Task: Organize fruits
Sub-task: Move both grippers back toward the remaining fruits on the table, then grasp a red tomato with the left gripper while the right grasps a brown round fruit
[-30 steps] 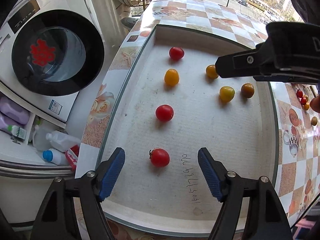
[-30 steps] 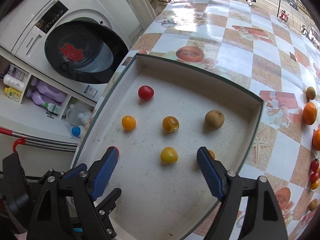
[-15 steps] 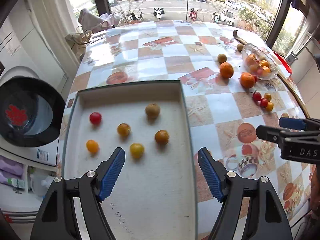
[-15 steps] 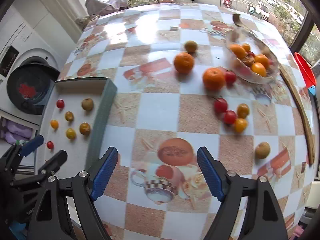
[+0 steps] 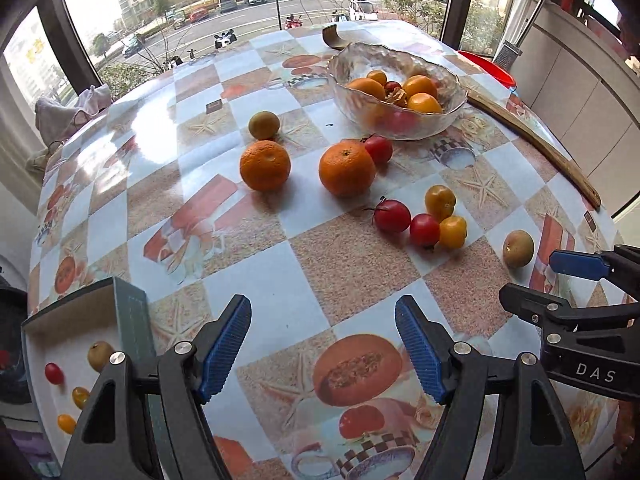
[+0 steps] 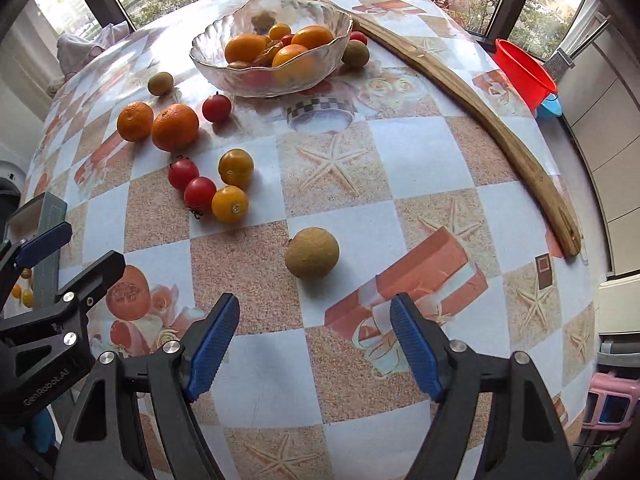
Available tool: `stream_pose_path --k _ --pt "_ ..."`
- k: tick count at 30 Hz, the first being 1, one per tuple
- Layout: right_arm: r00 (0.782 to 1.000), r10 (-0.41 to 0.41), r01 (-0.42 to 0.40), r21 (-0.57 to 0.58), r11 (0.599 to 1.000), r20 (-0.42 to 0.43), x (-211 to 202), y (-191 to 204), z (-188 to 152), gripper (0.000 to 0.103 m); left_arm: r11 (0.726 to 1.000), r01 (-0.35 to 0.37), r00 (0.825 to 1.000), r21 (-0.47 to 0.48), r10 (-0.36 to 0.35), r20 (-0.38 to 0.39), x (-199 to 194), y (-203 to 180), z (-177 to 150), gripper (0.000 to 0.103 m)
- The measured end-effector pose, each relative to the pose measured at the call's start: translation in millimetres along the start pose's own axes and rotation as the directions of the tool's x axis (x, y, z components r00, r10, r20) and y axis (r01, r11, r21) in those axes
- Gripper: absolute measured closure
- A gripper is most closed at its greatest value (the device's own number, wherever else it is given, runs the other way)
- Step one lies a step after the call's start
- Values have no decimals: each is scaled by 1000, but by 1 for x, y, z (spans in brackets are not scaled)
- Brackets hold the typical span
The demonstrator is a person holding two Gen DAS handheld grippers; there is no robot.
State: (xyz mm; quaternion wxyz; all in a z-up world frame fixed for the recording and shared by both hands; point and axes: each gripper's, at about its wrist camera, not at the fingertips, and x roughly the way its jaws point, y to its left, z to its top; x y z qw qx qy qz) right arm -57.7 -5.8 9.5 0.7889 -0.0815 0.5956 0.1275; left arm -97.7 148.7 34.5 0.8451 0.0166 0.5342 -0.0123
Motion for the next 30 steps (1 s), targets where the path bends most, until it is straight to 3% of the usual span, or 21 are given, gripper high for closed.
stream_pose_path --k 3,7,10,20,22,24,27,30 --pt "1000 9 -9 -5 1000 3 6 -3 5 48 1000 5 1000 29 -5 1 11 -10 10 27" --pt "1000 13 -12 -23 1000 26 8 -1 8 57 999 15 1000 50 -15 -4 21 -19 20 35" --pt "999 24 -23 -22 1000 33 10 -7 13 63 999 17 1000 47 -18 8 26 -21 26 35" --pt "998 55 -55 -8 998 44 10 -19 24 65 997 40 999 64 -42 32 28 -38 43 36" --pt "997 62 -62 -4 998 43 9 -20 24 72 997 47 998 62 -49 42 29 -41 46 37" --pt "996 75 -76 2 997 40 10 -24 27 72 996 68 997 53 -70 44 27 -43 46 48" --pt "995 93 -94 12 996 36 9 -27 26 72 995 82 996 56 -84 37 28 -46 44 79" --pt "994 108 -109 32 993 33 7 -32 23 72 994 101 994 49 -103 33 28 -44 41 80"
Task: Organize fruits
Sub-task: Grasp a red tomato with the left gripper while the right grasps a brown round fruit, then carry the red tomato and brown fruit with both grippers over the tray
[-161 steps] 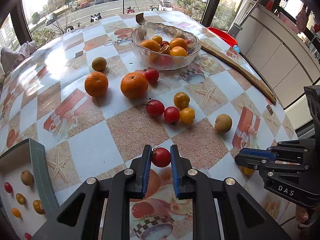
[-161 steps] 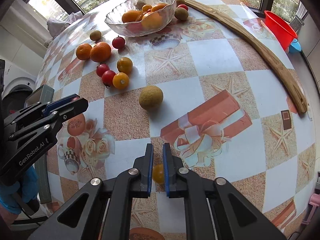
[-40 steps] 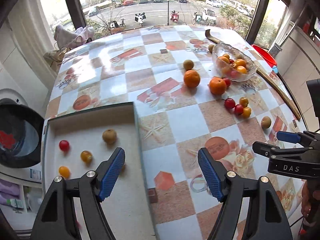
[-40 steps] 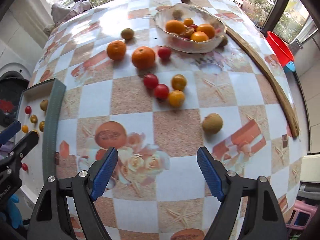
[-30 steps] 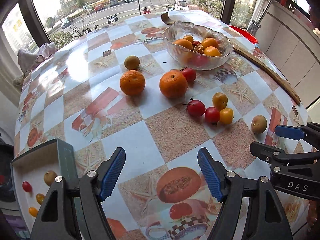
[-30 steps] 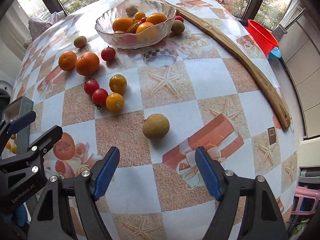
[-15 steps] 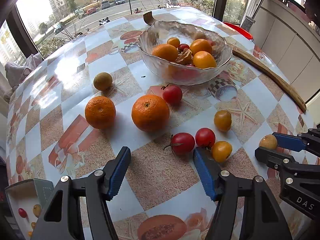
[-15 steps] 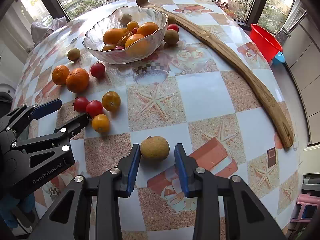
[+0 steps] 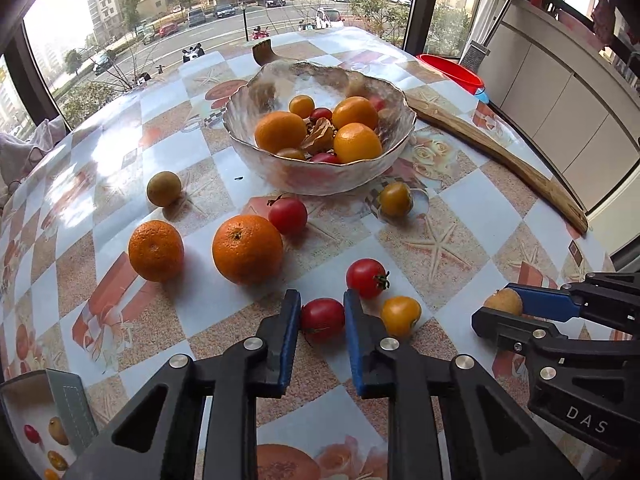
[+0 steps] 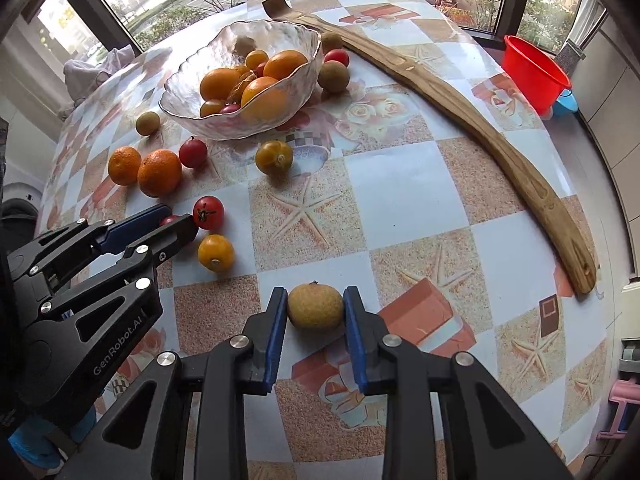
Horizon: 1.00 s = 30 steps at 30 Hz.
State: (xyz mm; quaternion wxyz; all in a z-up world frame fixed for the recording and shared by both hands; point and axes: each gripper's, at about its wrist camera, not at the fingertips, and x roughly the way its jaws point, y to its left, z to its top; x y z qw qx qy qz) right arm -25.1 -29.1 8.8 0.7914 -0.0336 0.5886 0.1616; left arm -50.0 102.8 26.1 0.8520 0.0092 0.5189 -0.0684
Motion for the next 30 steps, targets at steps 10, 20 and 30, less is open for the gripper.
stream_pose_path --k 10,20,30 --pt "999 37 -37 41 998 -4 -14 -9 -12 72 996 46 998 -71 -49 -35 -16 4 -24 80" --pt "998 62 -61 35 998 -32 -24 -2 -26 72 990 59 998 -126 -63 -23 -45 12 -44 80" --pt "995 88 -89 -34 995 -49 -28 40 -33 72 976 30 1000 -215 -30 0 -80 45 -70 80"
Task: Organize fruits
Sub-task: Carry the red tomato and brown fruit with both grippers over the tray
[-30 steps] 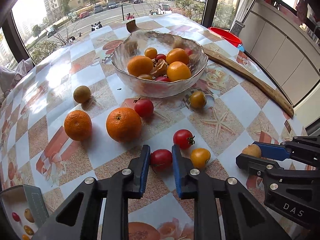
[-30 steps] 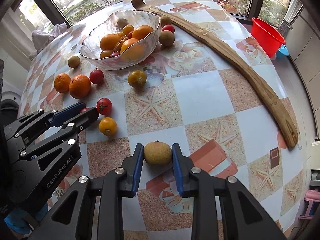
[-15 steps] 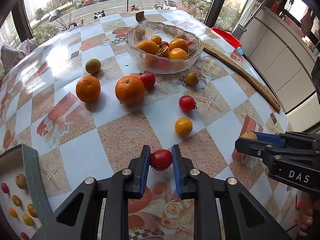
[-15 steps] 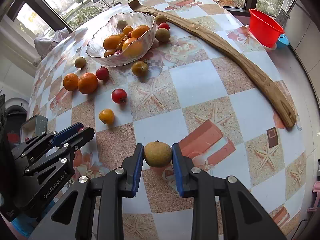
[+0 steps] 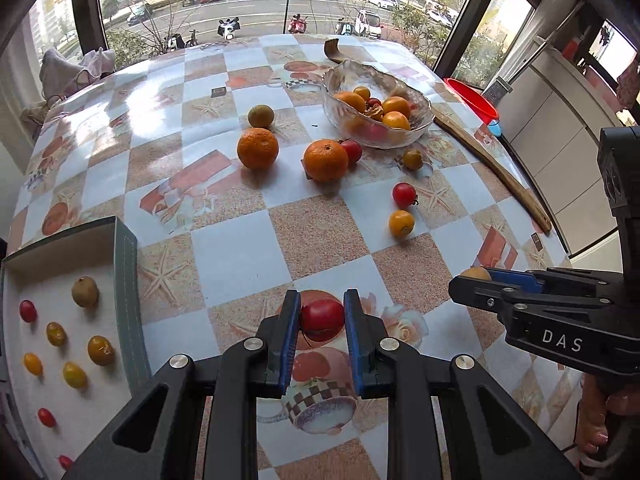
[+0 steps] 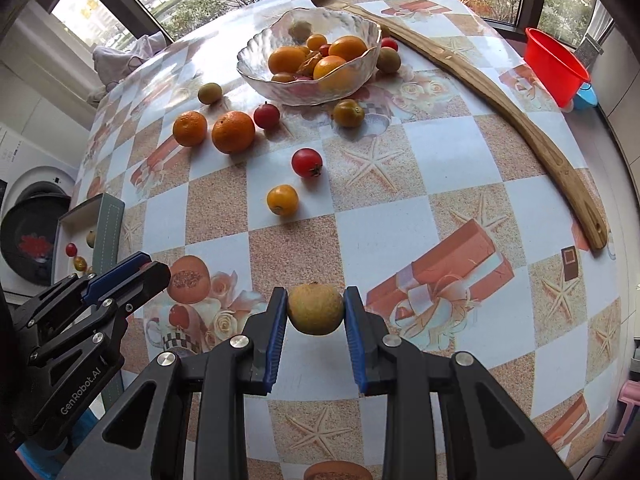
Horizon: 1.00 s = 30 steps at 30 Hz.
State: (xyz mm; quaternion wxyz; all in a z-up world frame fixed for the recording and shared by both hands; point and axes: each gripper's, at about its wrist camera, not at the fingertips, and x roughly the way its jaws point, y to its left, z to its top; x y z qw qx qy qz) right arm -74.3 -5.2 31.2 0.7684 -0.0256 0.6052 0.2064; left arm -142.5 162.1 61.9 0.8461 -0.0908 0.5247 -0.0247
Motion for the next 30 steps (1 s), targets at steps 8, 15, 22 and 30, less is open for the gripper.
stream_pose_path --k 8,15,22,30 --pt "999 38 -39 -102 994 -11 0 54 2 72 995 -50 998 -91 54 44 -34 43 -15 80" --pt "997 77 -81 -213 974 -27 2 113 5 72 977 -103 991 -189 117 67 -64 87 -39 80" --pt "991 120 -134 -308 942 -65 12 174 -1 72 943 -159 984 -293 176 34 -79 130 -75 80" --pt "977 149 -198 -396 897 -150 36 234 -15 72 902 -217 975 -373 216 -44 -75 162 -118 80"
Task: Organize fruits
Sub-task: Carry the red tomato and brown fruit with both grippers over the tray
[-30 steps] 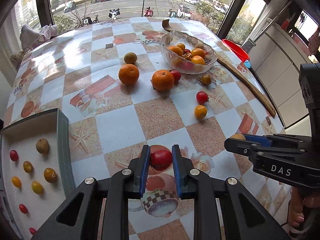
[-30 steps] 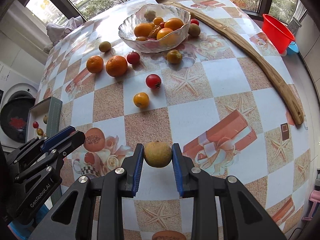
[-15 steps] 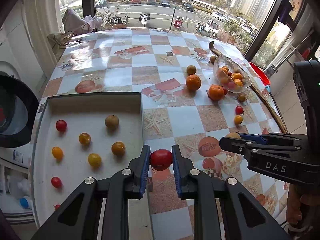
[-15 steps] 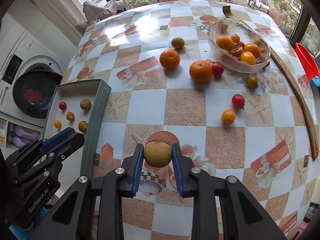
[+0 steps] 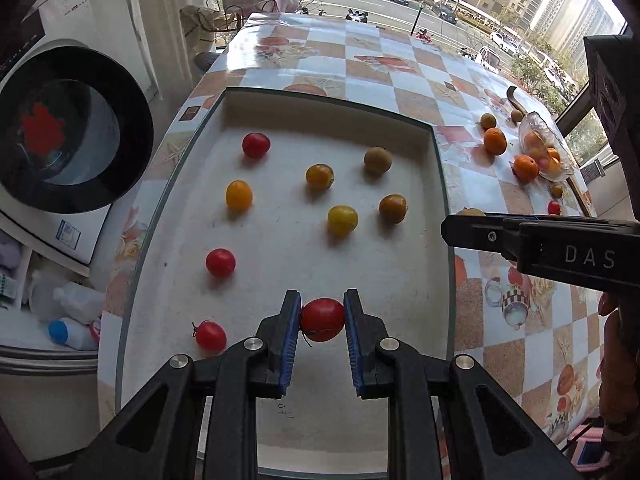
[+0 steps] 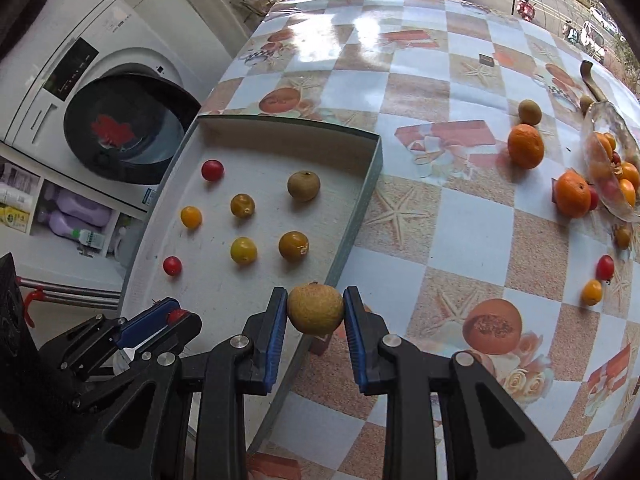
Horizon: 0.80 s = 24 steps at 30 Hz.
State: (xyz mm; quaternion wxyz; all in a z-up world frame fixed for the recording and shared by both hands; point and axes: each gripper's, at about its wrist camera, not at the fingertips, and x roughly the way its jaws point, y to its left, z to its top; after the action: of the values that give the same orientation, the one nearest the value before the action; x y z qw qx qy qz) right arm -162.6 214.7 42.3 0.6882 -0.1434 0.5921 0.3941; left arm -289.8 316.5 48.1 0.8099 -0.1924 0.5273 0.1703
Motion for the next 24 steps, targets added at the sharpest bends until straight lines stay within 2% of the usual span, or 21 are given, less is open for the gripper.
stream_pose_path --k 5,12,24 --pt "999 -8 5 -75 997 -37 18 23 1 72 999 -37 998 -14 37 -45 11 11 -13 80" --pt "996 -32 22 -125 992 -81 36 36 1 72 998 -57 996 -21 55 -67 16 16 -23 80" --pt "990 -105 84 -213 973 -90 63 52 0 72 997 -79 995 5 79 -55 18 12 -25 79"
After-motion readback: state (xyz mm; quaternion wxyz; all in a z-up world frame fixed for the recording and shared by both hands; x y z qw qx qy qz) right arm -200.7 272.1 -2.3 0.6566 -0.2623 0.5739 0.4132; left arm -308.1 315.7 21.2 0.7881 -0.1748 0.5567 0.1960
